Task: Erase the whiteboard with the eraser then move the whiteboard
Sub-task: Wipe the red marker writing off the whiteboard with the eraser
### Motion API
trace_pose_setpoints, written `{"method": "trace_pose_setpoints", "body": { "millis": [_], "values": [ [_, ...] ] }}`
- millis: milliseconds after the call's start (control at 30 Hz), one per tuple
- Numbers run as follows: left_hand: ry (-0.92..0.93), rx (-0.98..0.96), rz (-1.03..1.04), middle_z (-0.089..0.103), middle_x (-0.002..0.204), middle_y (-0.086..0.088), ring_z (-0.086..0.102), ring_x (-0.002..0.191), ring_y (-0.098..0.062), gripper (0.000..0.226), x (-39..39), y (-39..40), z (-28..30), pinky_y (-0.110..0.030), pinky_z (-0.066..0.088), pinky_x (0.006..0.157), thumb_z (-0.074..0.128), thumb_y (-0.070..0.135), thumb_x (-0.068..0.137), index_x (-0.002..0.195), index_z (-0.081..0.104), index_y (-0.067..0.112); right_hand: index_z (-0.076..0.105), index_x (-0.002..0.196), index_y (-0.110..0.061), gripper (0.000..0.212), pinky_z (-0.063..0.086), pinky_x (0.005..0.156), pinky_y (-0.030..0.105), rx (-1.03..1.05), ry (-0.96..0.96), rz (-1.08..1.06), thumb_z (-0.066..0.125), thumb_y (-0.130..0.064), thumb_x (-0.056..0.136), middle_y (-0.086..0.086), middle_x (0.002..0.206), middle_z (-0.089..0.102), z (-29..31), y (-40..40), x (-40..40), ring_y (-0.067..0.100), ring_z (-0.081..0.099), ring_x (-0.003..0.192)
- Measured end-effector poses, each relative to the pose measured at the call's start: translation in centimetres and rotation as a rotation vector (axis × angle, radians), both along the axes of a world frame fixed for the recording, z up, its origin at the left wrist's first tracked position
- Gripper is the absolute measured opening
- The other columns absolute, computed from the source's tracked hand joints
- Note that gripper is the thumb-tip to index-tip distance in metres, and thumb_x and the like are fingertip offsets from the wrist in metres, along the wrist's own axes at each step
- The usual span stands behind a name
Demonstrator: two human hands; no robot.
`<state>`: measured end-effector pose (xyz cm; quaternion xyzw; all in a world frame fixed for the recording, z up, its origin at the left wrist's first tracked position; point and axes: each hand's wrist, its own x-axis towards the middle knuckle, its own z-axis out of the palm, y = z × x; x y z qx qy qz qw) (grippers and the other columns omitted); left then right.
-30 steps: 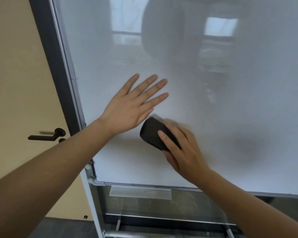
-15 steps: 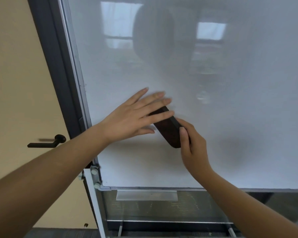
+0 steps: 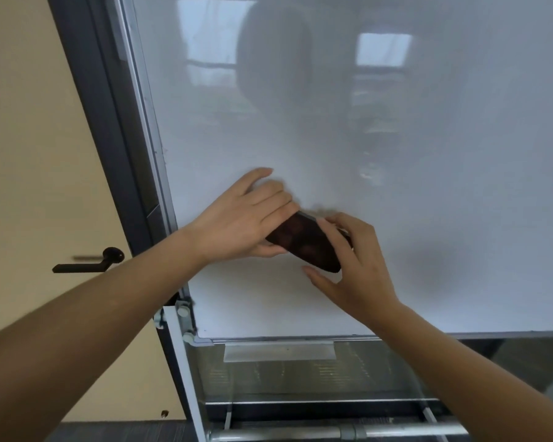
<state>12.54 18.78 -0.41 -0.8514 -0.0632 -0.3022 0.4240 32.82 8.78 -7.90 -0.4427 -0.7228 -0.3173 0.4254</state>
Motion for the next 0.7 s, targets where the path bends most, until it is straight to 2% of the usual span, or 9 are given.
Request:
{"method": "trace_pose_setpoints", "body": {
  "millis": [67,200,267,333,400,500,600,700],
  "values": [
    [0.013,0.012,0.031,0.065,0.109,-0.014,0.060,0.107,-0.031,0.055,-0.3,-0.2,-0.5,-0.050,0.038,0.107,0.056,0.050,0.091,0.115,0.063,0.001,0.045,0.130,-0.006,0.053,0.043,0.096,0.040,0.067,-0.063,-0.079,0.065,-0.030,0.087,0.015,0.124,0.049,-0.6,0.2,0.1,0.032,0.052,0.110],
    [0.074,0.018,0.104,0.060,0.121,-0.014,0.055,0.115,-0.030,0.061,-0.7,-0.6,-1.9,-0.051,0.036,0.108,0.059,0.055,0.085,0.114,0.062,0.002,0.045,0.132,-0.009,0.051,0.040,0.095,0.041,0.082,-0.097,-0.104,0.064,-0.027,0.089,0.012,0.125,0.049,-2.2,0.2,-0.3,0.032,0.052,0.111],
    [0.168,-0.005,0.159,0.052,0.137,-0.015,0.045,0.131,-0.031,0.072,-0.9,-0.9,-3.0,-0.054,0.026,0.115,0.054,0.065,0.085,0.125,0.057,0.005,0.045,0.132,-0.010,0.050,0.042,0.091,0.043,0.069,-0.113,-0.093,0.064,-0.026,0.088,0.011,0.124,0.048,-3.6,0.0,-0.4,0.031,0.051,0.109],
    [0.277,-0.011,0.208,0.035,0.154,-0.014,0.025,0.145,-0.031,0.086,-1.3,-0.9,-4.1,-0.056,0.012,0.119,0.033,0.073,0.089,0.143,0.043,0.007,0.046,0.130,-0.010,0.049,0.042,0.088,0.043,0.055,-0.135,-0.090,0.065,-0.025,0.087,0.011,0.124,0.047,-5.4,-0.3,-0.4,0.030,0.050,0.107],
    [0.298,-0.025,0.183,0.022,0.160,-0.012,0.012,0.149,-0.030,0.081,-1.6,-0.7,-4.9,-0.057,0.009,0.119,0.026,0.068,0.094,0.150,0.032,0.009,0.048,0.129,-0.013,0.046,0.043,0.085,0.043,0.048,-0.175,-0.109,0.064,-0.024,0.088,0.012,0.122,0.048,-7.5,-0.6,-0.3,0.030,0.050,0.105],
    [0.261,-0.041,0.148,0.019,0.161,-0.011,0.012,0.149,-0.030,0.066,-1.8,-0.5,-5.8,-0.058,0.014,0.118,0.037,0.052,0.100,0.152,0.029,0.011,0.051,0.127,-0.021,0.047,0.042,0.082,0.042,0.042,-0.270,-0.138,0.066,-0.020,0.083,0.011,0.118,0.050,-10.7,-0.9,-0.3,0.029,0.051,0.099],
    [0.284,-0.011,0.127,0.018,0.161,-0.011,0.011,0.149,-0.031,0.063,-1.6,-0.4,-7.1,-0.059,0.015,0.118,0.045,0.044,0.101,0.152,0.027,0.012,0.052,0.127,-0.030,0.054,0.038,0.083,0.040,0.005,-0.401,-0.129,0.066,-0.016,0.077,0.009,0.117,0.049,-13.1,-1.2,-0.4,0.026,0.050,0.095],
    [0.282,0.024,0.112,0.018,0.161,-0.011,0.011,0.149,-0.032,0.061,-1.4,-0.1,-8.2,-0.059,0.015,0.118,0.046,0.040,0.101,0.152,0.027,0.013,0.051,0.128,-0.031,0.051,0.036,0.084,0.039,-0.012,-0.487,-0.111,0.061,-0.014,0.081,0.009,0.118,0.049,-14.1,-1.0,-0.6,0.025,0.050,0.096]
  ]
}}
